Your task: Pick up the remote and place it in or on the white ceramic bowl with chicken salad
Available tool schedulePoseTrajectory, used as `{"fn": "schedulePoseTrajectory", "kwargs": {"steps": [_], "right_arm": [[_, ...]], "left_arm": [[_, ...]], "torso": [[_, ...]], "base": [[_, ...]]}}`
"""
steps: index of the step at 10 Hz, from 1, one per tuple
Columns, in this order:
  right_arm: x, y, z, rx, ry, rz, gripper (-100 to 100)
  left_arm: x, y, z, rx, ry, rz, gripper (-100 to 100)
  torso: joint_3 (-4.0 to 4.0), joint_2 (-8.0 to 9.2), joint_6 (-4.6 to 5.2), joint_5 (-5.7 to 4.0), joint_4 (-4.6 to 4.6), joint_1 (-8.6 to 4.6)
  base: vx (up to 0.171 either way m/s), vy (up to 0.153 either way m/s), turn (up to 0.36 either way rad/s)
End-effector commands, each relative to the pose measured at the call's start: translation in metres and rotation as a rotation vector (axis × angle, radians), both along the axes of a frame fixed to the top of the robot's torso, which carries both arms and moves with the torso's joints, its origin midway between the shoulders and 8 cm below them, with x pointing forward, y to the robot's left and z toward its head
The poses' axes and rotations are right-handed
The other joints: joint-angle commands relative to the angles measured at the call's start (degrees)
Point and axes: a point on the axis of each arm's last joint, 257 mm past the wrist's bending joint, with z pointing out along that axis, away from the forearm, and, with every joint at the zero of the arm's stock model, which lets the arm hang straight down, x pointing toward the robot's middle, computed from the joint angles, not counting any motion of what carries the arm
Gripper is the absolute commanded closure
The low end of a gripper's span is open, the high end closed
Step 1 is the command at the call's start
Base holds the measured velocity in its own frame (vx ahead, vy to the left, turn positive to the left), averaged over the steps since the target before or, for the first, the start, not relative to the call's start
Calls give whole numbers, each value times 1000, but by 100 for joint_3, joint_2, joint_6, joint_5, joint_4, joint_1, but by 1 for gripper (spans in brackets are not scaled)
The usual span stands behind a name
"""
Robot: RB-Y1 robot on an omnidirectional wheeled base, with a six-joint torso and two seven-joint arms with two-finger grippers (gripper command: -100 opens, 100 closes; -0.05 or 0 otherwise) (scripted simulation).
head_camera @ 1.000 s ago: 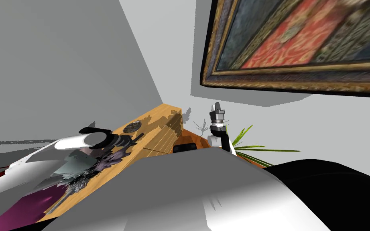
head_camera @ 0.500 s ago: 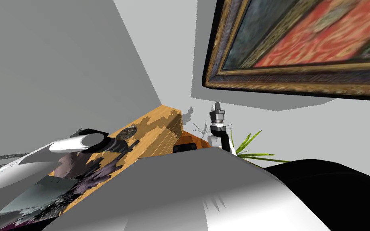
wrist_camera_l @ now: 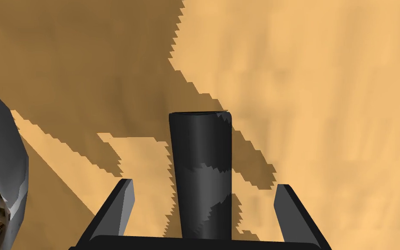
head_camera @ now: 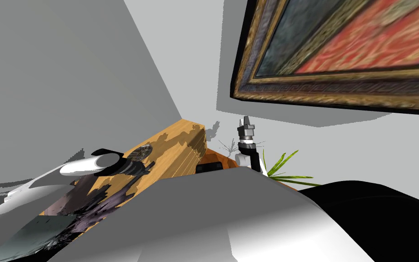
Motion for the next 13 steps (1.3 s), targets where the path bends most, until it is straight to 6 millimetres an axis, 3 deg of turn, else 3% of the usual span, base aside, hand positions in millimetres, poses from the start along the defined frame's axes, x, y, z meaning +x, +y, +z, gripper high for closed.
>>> {"fn": "schedulePoseTrajectory", "kwargs": {"steps": [1,2,6,7,8,10,11,12,13], "right_arm": [[0,0,0,0,0,0,0],[0,0,0,0,0,0,0],[0,0,0,0,0,0,0],[0,0,0,0,0,0,0],[0,0,0,0,0,0,0],[0,0,0,0,0,0,0],[0,0,0,0,0,0,0],[0,0,0,0,0,0,0],[0,0,0,0,0,0,0]], "left_arm": [[0,0,0,0,0,0,-100],[0,0,-1,1,-2,-1,100],[0,1,-1,1,-2,1,100],[0,1,-1,1,-2,1,0],[3,-3,13,-1,1,-7,100],[5,-3,12,-1,0,-8,100],[5,-4,13,-1,1,-7,0],[13,14,33,40,-24,-4,100],[16,20,40,55,-31,-2,100]], "torso": [[0,0,0,0,0,0],[1,1,-1,-2,1,1],[1,1,2,2,0,6],[1,1,3,1,0,6],[1,1,3,1,0,6],[1,2,3,-2,1,8],[0,1,4,1,-1,8],[0,1,4,1,0,6],[8,14,6,-8,4,-18]], "base": [[-2,-10,-6],[0,0,0],[0,0,0],[0,0,0],[0,10,53],[2,14,17],[0,0,0],[-47,-73,-24],[-64,-115,-18]]}}
